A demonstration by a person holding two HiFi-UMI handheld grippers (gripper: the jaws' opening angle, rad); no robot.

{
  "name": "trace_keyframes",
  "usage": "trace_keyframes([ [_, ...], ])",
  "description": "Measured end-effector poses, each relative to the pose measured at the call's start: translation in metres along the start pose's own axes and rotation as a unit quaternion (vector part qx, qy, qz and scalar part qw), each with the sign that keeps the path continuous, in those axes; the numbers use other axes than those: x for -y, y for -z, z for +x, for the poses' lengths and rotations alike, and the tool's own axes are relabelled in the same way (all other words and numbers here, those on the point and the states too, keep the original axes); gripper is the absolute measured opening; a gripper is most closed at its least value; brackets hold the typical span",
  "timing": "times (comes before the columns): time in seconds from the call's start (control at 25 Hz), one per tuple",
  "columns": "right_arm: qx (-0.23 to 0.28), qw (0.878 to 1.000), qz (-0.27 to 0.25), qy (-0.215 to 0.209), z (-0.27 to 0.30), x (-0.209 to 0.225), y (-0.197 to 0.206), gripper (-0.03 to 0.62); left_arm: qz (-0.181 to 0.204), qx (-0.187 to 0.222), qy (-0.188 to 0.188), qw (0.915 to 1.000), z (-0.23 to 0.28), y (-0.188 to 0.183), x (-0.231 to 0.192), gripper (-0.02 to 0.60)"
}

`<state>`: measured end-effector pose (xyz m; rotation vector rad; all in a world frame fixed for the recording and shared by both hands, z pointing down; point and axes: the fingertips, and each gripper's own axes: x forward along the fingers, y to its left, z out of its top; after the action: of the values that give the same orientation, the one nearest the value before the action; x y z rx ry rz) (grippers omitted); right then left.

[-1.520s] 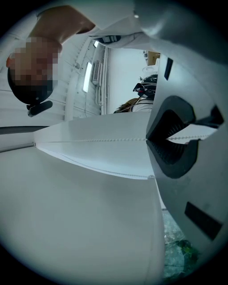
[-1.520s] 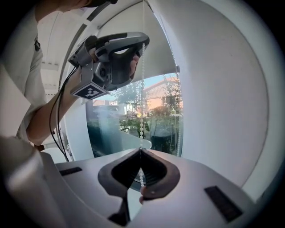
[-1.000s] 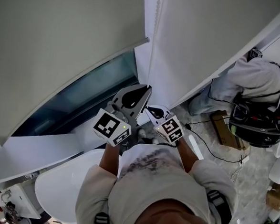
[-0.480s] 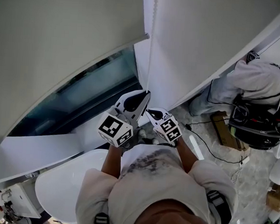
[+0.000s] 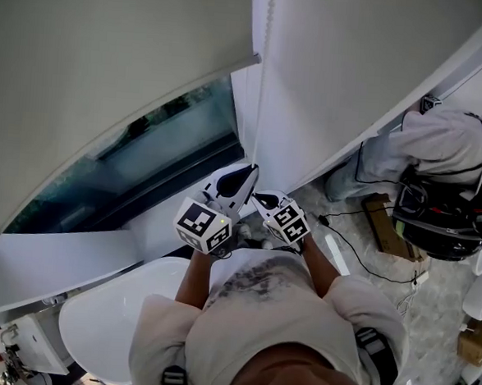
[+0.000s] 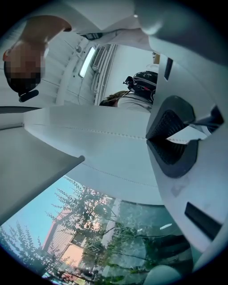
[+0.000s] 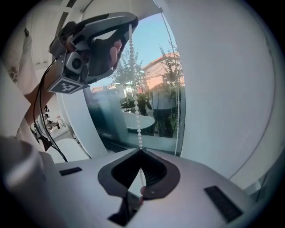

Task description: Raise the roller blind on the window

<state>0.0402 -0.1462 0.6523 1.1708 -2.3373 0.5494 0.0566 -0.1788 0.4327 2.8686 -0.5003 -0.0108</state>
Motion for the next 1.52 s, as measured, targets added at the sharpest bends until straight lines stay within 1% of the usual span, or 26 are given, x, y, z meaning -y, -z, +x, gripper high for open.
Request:
trace_keyframes([
  [0.16, -0.012, 1.0, 0.008, -0.002, 0.006, 0.003, 0.013, 0.061, -0.007, -0.015, -0.001, 0.9999, 0.003, 0.019, -0.003, 0.008],
  [0.32, -0.017, 1.0, 0.007, -0.002, 0.006, 0.002, 0.015, 0.061, -0.014, -0.022, 0.005, 0.9997, 0.0, 0.03, 0.002, 0.008],
  [0.52, -0.021, 1.0, -0.001, 0.008, 0.005, 0.007, 0.012, 0.061, -0.004, -0.023, 0.0, 0.9997, 0.003, 0.028, -0.001, 0.008],
  [0.72, -0.013, 0.999, -0.025, 0.028, -0.003, 0.01, 0.003, 0.063, 0.0, -0.02, 0.0, 0.9998, 0.007, 0.02, 0.002, 0.008],
  [0.88, 0.005, 0.999, -0.024, 0.022, -0.012, 0.004, -0.004, 0.066, 0.001, -0.02, 0.001, 0.9998, 0.009, 0.023, 0.003, 0.008],
  [0.92, 0.011, 0.999, -0.023, 0.021, -0.014, 0.002, -0.007, 0.074, 0.001, -0.02, 0.0, 0.9998, 0.009, 0.024, 0.002, 0.008],
  [0.96, 0.016, 0.999, -0.022, 0.019, -0.017, 0.0, -0.011, 0.096, 0.001, -0.02, -0.001, 0.9998, 0.008, 0.024, 0.002, 0.008],
  [1.0, 0.022, 0.999, -0.02, 0.017, -0.021, -0.002, -0.015, 0.12, 0.001, -0.019, -0.002, 0.9998, 0.008, 0.024, 0.001, 0.008],
  [1.04, 0.029, 0.999, -0.02, 0.018, -0.026, -0.003, -0.021, 0.127, 0.001, -0.018, -0.002, 0.9998, 0.007, 0.024, 0.001, 0.008],
  [1.24, 0.074, 0.996, -0.029, 0.031, -0.058, -0.004, -0.062, 0.131, 0.004, -0.015, -0.008, 0.9998, 0.005, 0.024, -0.003, 0.008],
  [1.4, 0.121, 0.991, -0.043, 0.041, -0.092, -0.007, -0.107, 0.132, 0.006, -0.013, -0.012, 0.9998, 0.005, 0.026, -0.004, 0.008],
  [1.52, 0.163, 0.984, -0.058, 0.046, -0.119, -0.011, -0.147, 0.132, 0.007, -0.013, -0.013, 0.9998, 0.004, 0.026, -0.003, 0.008],
])
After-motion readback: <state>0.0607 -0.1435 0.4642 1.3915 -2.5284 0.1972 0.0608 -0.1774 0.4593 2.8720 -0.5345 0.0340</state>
